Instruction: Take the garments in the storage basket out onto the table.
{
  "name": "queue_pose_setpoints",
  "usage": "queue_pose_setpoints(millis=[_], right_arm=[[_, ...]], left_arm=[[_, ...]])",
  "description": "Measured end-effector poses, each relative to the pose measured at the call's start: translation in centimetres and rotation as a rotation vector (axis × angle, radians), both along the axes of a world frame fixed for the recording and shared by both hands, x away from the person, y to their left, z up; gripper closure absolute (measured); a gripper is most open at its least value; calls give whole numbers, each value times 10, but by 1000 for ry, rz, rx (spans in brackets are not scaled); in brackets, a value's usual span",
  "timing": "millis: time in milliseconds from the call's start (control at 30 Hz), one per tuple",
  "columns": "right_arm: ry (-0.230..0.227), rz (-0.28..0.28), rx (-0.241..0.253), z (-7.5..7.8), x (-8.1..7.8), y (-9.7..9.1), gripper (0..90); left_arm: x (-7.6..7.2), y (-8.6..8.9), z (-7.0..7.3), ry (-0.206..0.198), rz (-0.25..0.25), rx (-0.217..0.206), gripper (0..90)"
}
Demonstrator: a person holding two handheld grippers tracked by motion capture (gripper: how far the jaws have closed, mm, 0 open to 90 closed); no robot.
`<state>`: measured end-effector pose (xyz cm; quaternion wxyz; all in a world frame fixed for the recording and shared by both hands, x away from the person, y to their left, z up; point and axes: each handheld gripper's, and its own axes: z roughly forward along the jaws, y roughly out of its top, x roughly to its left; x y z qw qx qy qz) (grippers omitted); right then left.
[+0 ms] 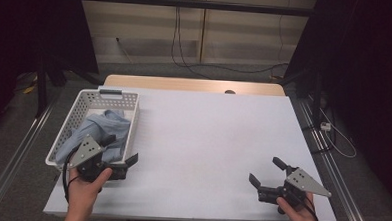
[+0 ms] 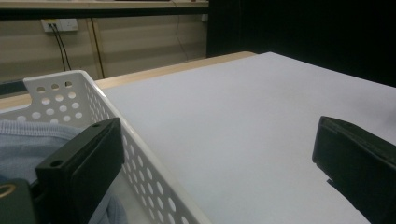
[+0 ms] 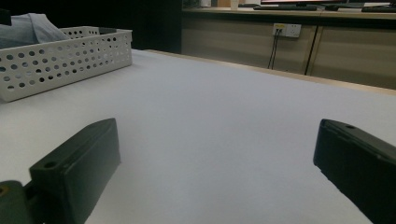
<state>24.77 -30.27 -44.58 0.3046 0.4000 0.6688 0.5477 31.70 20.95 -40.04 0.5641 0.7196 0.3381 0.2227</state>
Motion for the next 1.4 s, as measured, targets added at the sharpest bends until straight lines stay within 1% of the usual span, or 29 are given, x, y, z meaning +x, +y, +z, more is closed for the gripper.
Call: queue_pose_setpoints(millis=[33, 67, 167, 400, 467, 567, 667, 700, 967, 1100, 1167, 1233, 1267, 1400], right_arm=[[1, -3, -1, 0, 0, 0, 5], [-1, -2, 0, 0, 0, -1, 4], [0, -8, 7, 0, -1, -1, 5], [3, 0, 2, 0, -1, -1, 5], [4, 2, 2, 0, 0, -1, 5], [5, 4, 3, 0, 1, 1, 5], [6, 10, 3, 0, 1, 2, 5], [8, 11, 2, -1, 1, 2, 5], [9, 17, 2, 0, 1, 2, 5], [9, 22, 0, -1, 1, 2, 5], [9, 21, -2, -1, 1, 2, 6], [10, 22, -1, -1, 1, 2, 5], [10, 23, -1, -1, 1, 2, 5], [11, 24, -2, -1, 1, 3, 5]], left_arm=[[2, 0, 2, 3, -7, 3, 26], [3, 0, 3, 13, -5, -7, 25], [7, 1, 9, 8, -18, 10, 26], [17, 3, 19, 9, -19, 14, 25], [19, 4, 22, 10, -19, 6, 25], [23, 6, 26, 11, -19, 15, 25], [26, 7, 29, 17, -16, 11, 25], [27, 8, 30, 14, -14, 18, 24], [36, 11, 32, 31, -3, 29, 25], [40, 12, 31, 39, -3, 44, 25], [42, 12, 31, 48, -1, 38, 25], [44, 14, 32, 51, 3, 49, 25], [45, 14, 32, 55, 4, 44, 25], [49, 16, 34, 54, 10, 51, 25]])
